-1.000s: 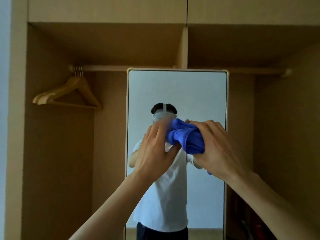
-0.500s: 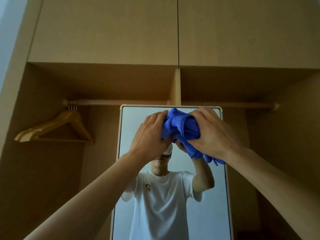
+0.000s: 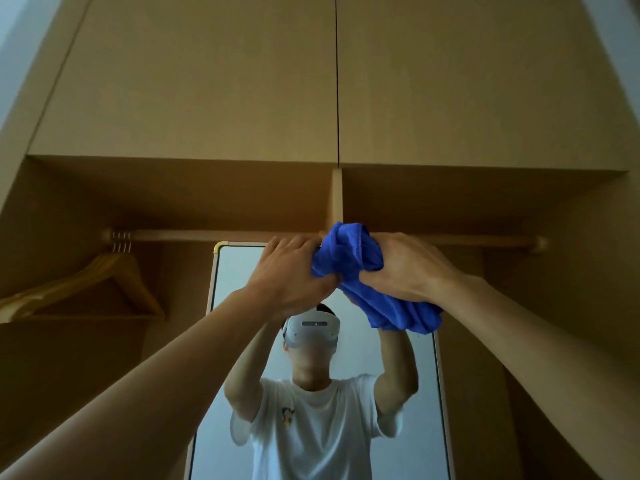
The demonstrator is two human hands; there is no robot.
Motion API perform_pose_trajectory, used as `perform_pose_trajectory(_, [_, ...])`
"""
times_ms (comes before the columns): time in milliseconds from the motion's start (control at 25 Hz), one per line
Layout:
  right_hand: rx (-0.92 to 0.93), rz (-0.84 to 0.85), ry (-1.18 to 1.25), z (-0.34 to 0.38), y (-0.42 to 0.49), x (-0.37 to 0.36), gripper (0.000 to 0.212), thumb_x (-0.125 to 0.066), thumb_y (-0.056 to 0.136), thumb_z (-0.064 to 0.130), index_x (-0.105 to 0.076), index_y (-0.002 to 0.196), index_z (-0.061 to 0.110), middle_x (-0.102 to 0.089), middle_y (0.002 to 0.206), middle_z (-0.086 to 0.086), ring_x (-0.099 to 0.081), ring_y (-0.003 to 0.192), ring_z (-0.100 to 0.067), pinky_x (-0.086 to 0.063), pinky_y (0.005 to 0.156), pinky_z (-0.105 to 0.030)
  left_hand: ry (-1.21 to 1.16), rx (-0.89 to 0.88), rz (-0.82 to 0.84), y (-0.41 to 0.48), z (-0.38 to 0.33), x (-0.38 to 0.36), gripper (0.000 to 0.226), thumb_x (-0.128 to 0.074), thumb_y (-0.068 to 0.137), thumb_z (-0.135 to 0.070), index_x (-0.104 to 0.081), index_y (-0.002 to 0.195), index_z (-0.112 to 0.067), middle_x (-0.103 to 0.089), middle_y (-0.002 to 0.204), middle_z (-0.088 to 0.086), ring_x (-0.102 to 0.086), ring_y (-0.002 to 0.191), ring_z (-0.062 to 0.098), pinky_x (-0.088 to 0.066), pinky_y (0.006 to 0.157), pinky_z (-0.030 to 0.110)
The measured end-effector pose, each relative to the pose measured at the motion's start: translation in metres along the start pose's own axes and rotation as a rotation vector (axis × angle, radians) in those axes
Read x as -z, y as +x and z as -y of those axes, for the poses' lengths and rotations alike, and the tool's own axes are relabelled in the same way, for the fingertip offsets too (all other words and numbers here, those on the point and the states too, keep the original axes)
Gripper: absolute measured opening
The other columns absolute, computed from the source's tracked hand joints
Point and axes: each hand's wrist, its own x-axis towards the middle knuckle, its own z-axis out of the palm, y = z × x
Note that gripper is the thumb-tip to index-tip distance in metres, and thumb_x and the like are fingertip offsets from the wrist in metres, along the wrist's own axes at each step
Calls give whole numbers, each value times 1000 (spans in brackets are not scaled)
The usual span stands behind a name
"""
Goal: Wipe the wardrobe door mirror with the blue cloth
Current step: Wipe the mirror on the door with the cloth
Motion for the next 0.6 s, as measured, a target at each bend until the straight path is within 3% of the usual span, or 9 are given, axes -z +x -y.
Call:
perform_pose_trajectory(200, [-39,-21,109,0,-7,-8,15,-63,83,45,-53,88,34,-61,76,13,-60,68,-5,-47,62,-25,-69,62,-5,-3,-5,-3,65,-46,72,-69,-56,123,-30,-57,132,-8,-48,123,18,-33,109,36])
perform_pose_trajectory(400, [-9,-63,124,-1,-9,-9,21,-62,79,51,-46,82,38,-56,77,15,-55,69,-1,-36,61,-18,-84,111,10,-2,-11,0,72,-50,69,-65,-53,132,-30,-56,129,-9,-46,124,17,-34,110,35])
perform_pose_trajectory(600, [-10,-81,97,2,-10,-4,28,-51,73,61,-47,78,34,-55,76,13,-55,71,-9,-47,73,-32,-98,149,-19,-4,-20,5,46,-47,67,-65,-47,103,-36,-49,106,-13,-49,114,19,-37,103,36])
